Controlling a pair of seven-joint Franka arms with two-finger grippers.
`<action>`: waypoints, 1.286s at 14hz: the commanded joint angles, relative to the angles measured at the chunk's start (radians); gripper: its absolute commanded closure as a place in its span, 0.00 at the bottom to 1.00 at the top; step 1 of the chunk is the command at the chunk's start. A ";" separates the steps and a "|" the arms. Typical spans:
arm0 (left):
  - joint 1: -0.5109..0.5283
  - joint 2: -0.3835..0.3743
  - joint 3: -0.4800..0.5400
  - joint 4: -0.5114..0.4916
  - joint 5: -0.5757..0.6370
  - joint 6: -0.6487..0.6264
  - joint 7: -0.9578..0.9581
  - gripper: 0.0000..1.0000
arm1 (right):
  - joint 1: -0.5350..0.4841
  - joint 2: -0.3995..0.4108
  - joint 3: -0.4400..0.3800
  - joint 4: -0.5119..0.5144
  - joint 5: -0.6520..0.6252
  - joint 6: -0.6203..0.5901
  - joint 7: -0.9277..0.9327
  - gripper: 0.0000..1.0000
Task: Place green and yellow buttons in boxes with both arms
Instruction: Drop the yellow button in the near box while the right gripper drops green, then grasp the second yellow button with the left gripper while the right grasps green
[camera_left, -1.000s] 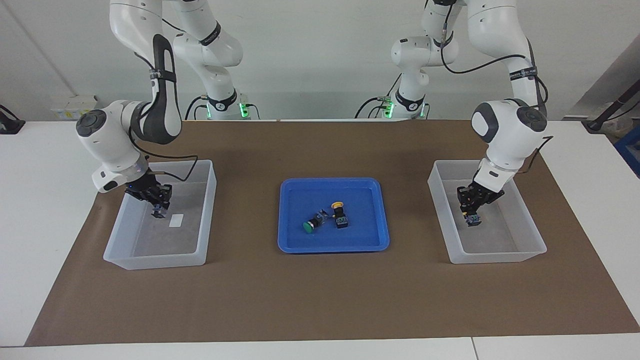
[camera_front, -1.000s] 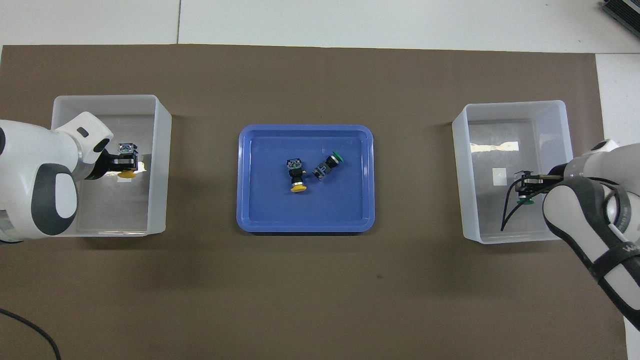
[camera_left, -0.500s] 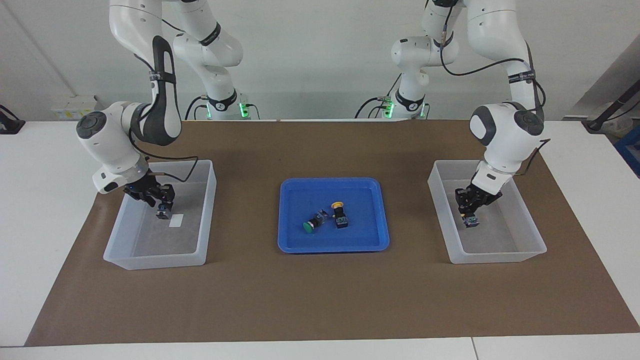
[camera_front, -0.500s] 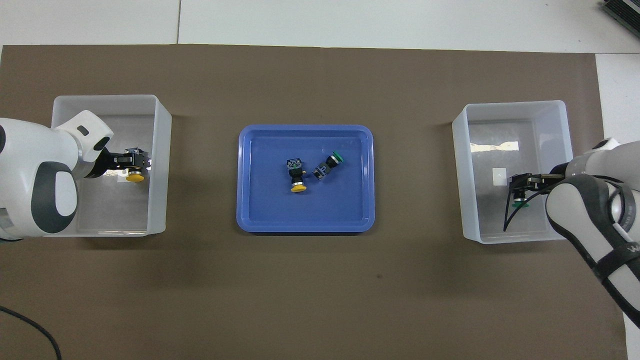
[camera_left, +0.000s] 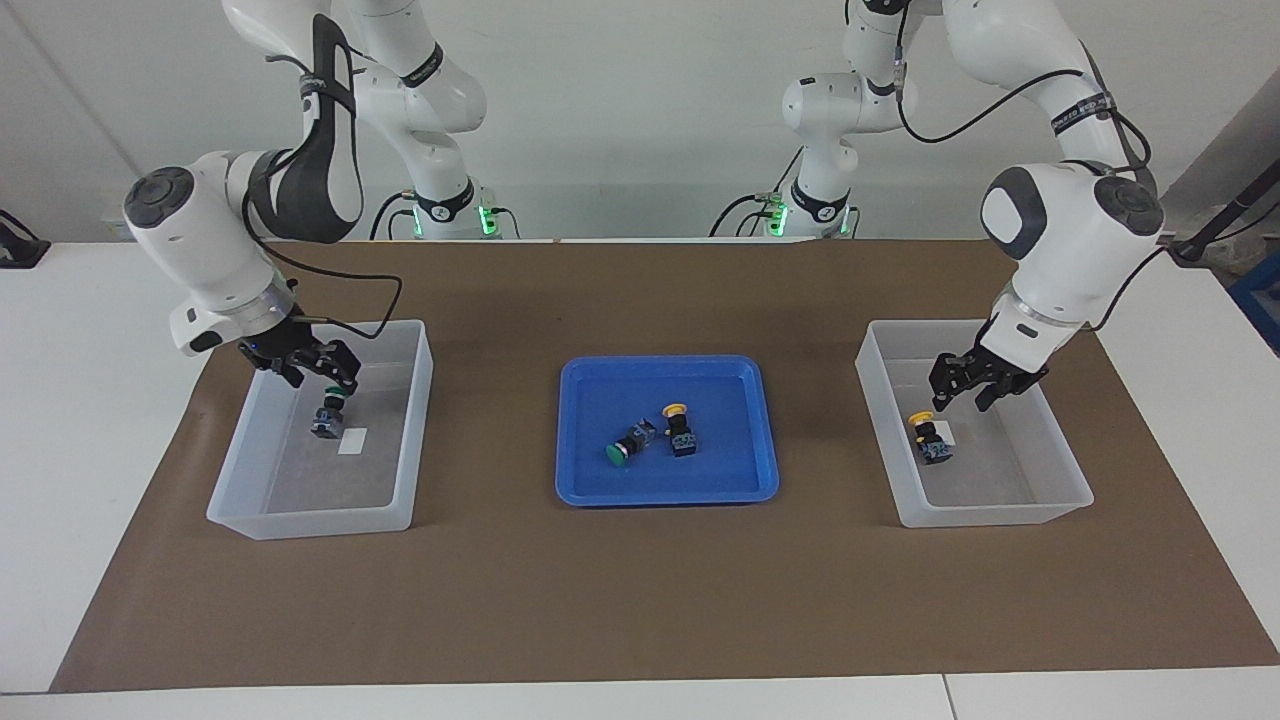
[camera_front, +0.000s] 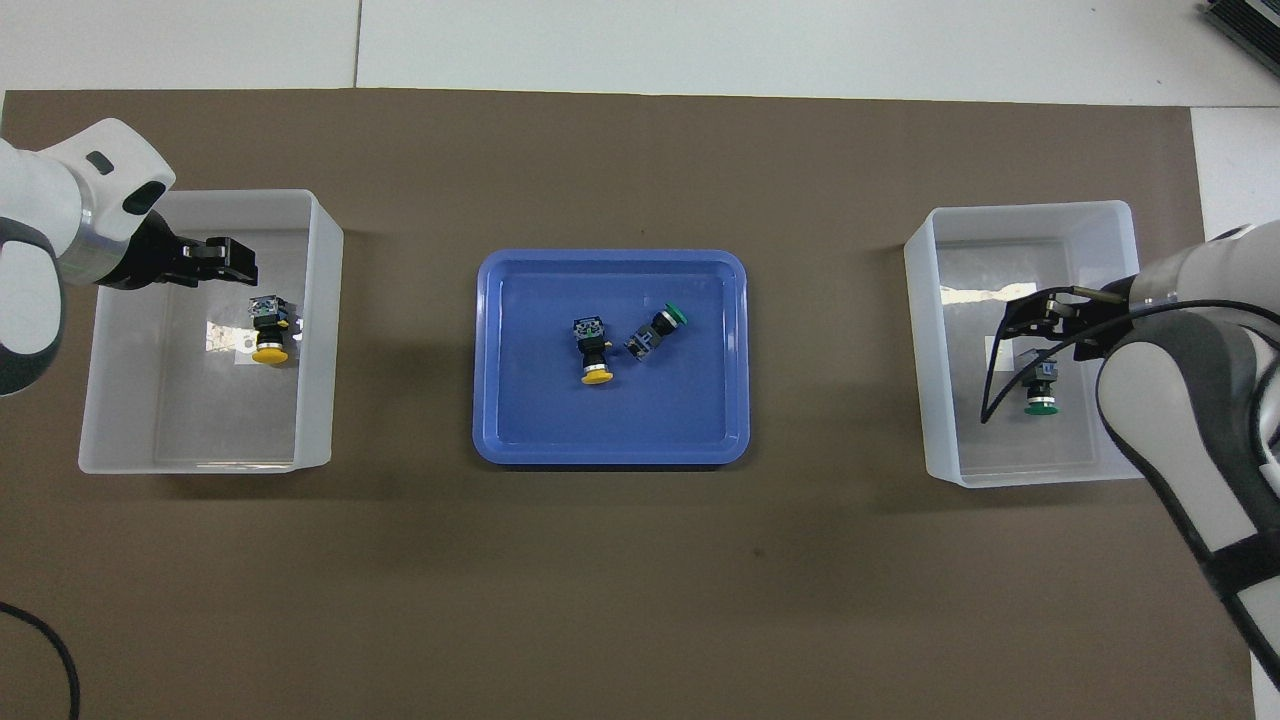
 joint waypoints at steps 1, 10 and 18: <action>-0.075 0.040 0.004 0.060 -0.012 -0.038 -0.126 0.35 | 0.059 -0.002 0.003 0.008 -0.005 -0.017 0.171 0.00; -0.330 0.003 0.004 -0.099 -0.089 0.144 -0.429 0.38 | 0.291 0.079 0.003 0.115 -0.002 0.027 0.706 0.00; -0.487 0.055 0.004 -0.245 -0.126 0.453 -0.581 0.38 | 0.404 0.229 0.008 0.281 0.015 0.080 1.032 0.00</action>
